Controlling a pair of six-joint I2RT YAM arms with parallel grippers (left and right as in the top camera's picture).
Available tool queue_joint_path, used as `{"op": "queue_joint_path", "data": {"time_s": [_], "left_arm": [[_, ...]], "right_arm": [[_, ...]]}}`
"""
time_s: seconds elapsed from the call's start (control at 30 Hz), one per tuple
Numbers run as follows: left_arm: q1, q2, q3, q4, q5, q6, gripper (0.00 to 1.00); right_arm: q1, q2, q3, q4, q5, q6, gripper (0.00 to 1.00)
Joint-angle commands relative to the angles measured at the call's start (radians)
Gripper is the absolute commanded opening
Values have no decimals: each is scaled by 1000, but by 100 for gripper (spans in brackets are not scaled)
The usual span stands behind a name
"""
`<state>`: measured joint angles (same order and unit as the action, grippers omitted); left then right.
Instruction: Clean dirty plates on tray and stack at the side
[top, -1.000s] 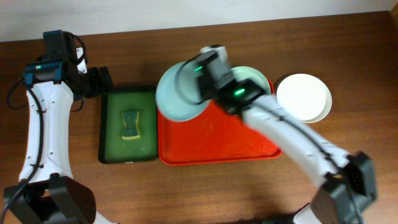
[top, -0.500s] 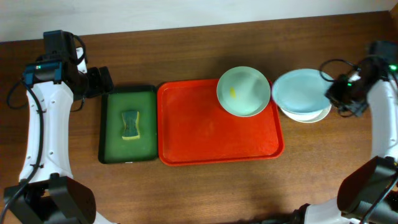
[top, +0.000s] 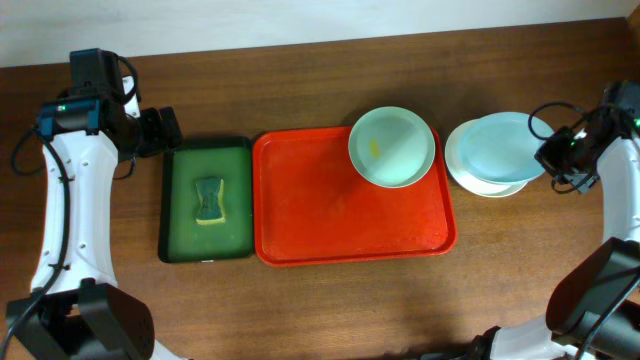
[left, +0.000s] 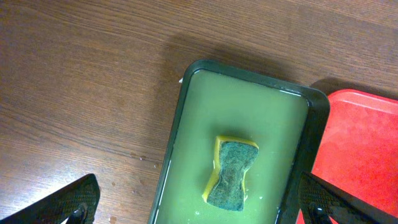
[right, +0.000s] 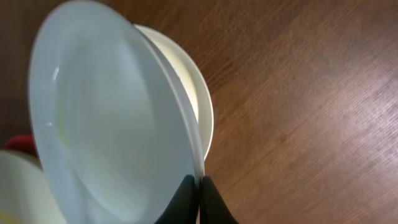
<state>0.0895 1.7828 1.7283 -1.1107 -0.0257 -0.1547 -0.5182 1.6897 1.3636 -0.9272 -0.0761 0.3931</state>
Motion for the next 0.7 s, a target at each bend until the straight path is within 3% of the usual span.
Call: {"op": "queue_joint_path", "data": {"time_s": [0.0, 0.23, 0.3, 0.37, 0.47, 0.67], "left_arm": [[1, -6, 4, 2, 4, -8, 99], [1, -6, 4, 2, 4, -8, 99], [1, -6, 4, 2, 4, -9, 99], [1, -6, 4, 2, 4, -8, 99], [1, -6, 4, 2, 4, -8, 99], [1, -6, 4, 2, 4, -8, 99]], "right_arm": [[1, 8, -58, 58, 16, 10, 4], [1, 8, -89, 80, 16, 43, 5], [1, 8, -91, 80, 16, 42, 20], [2, 8, -91, 79, 14, 42, 21], [2, 8, -91, 76, 0, 42, 44], [49, 8, -91, 78, -32, -25, 47]]}}
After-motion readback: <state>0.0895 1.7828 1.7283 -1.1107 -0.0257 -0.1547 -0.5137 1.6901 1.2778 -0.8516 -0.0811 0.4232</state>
